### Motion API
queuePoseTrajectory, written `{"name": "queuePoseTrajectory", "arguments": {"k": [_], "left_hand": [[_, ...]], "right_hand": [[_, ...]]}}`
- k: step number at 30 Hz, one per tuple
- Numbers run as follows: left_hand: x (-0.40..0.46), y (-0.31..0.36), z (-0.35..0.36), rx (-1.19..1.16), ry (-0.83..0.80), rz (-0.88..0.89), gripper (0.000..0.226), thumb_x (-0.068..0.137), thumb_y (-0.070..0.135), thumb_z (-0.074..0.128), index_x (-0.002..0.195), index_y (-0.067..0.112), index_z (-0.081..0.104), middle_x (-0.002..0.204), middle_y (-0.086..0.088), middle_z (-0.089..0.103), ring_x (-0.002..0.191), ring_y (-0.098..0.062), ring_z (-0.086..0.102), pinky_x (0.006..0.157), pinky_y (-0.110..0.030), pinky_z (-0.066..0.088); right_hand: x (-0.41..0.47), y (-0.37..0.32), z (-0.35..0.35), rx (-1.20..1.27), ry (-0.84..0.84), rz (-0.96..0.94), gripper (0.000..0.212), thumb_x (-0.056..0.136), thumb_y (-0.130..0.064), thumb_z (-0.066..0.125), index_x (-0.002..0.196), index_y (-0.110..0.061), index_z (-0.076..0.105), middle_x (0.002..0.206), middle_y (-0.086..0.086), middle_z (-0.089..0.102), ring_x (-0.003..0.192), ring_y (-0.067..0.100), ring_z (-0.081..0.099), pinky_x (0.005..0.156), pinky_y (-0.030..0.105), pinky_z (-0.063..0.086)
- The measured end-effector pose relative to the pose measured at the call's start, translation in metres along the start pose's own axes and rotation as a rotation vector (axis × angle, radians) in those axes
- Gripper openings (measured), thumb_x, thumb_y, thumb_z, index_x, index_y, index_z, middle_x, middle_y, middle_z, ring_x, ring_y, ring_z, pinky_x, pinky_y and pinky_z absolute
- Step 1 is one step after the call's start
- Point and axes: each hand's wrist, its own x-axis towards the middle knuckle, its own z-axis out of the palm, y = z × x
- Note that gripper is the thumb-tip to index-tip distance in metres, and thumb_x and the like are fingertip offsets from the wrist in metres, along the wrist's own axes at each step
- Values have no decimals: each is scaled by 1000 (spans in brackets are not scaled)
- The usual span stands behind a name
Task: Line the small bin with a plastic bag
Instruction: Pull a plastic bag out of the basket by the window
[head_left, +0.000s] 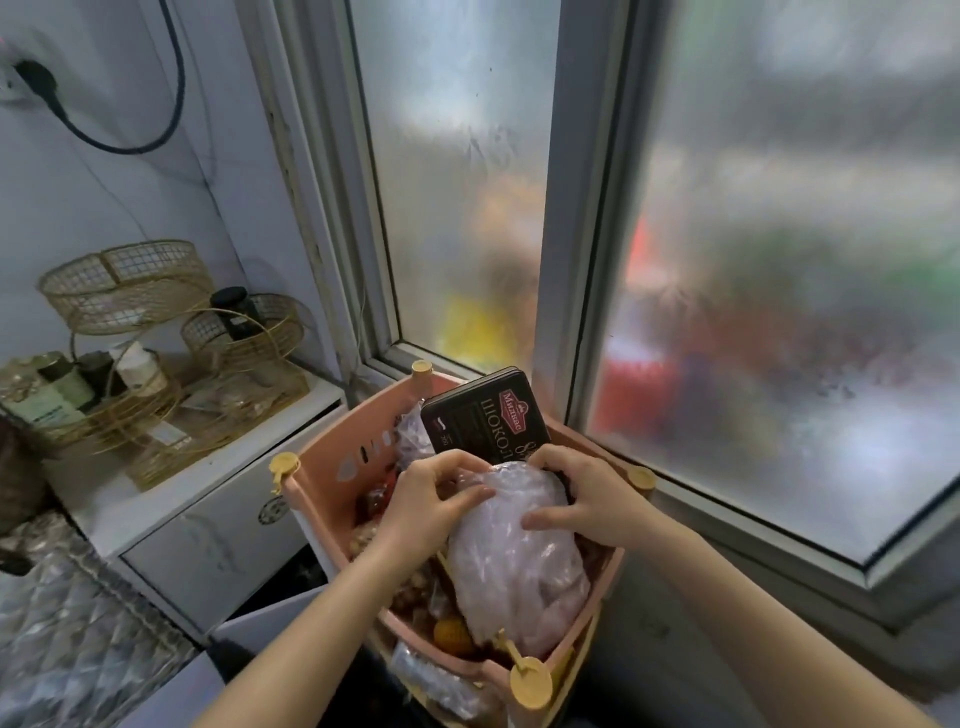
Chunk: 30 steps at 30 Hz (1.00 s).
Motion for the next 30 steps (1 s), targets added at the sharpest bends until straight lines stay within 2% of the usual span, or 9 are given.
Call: {"name": "queuePoseTrajectory", "arguments": {"k": [4, 6, 9, 13, 16, 21, 24, 27, 30], "left_hand": [[-10, 23, -14, -186, 30, -12, 42, 66, 44, 73, 103, 26, 64, 89, 3, 68, 79, -3, 66, 65, -19, 53], [-17, 34, -22, -301, -53, -59, 73, 57, 58, 76, 120, 29, 53, 105, 2, 67, 93, -11, 68, 76, -29, 57], [-36, 52, -32, -314, -273, -49, 98, 46, 60, 82, 131, 33, 41, 119, 1, 65, 104, -18, 66, 90, -43, 54], [-75, 77, -35, -264, -389, 86, 78, 50, 54, 84, 120, 36, 52, 113, 3, 69, 100, -15, 68, 89, -41, 55], [-105, 97, -29, -328, -448, 172, 64, 49, 52, 84, 107, 43, 60, 108, 9, 70, 97, -6, 67, 77, -25, 57], [-172, 141, 18, -438, -696, 223, 56, 47, 46, 87, 98, 51, 65, 102, 22, 72, 96, -1, 67, 76, -18, 54], [-216, 174, 63, -479, -783, 245, 52, 49, 38, 89, 96, 35, 69, 97, 9, 75, 89, -10, 70, 68, -18, 53], [-269, 209, 107, -520, -852, 256, 49, 48, 37, 89, 88, 21, 67, 87, -5, 74, 75, -16, 68, 66, -30, 55], [-333, 243, 151, -543, -972, 319, 48, 54, 36, 83, 93, 13, 65, 83, -4, 73, 71, -15, 68, 61, -28, 55]], "right_hand": [[-25, -29, -5, 185, 151, -9, 35, 72, -28, 76, 97, -17, 54, 89, 6, 67, 73, 18, 69, 63, 34, 60], [-42, -48, -7, 222, 300, -39, 34, 73, -23, 76, 98, -14, 54, 85, 1, 64, 66, 10, 67, 55, 24, 57], [-74, -84, -9, 265, 520, -36, 40, 70, -26, 75, 100, -11, 53, 88, 1, 63, 68, 14, 69, 55, 27, 59], [-128, -129, -5, 354, 731, -3, 39, 66, -26, 76, 97, -10, 57, 85, 1, 69, 71, 13, 70, 57, 28, 60], [-183, -150, 4, 400, 856, 55, 38, 62, -32, 78, 91, -14, 60, 81, 5, 72, 67, 15, 71, 54, 27, 58], [-300, -169, 18, 379, 1070, 241, 45, 52, -45, 76, 88, -21, 63, 82, 6, 73, 71, 19, 70, 60, 30, 58], [-380, -184, 23, 377, 1185, 341, 43, 60, -38, 75, 97, -22, 62, 90, 1, 71, 77, 14, 69, 61, 22, 56], [-467, -211, 34, 164, 1398, 414, 47, 67, -47, 67, 110, -31, 56, 104, -14, 61, 96, 0, 61, 79, 15, 49], [-545, -252, 58, -343, 1516, 458, 50, 72, -59, 64, 115, -33, 57, 115, -22, 55, 109, -6, 51, 90, 8, 37]]}}
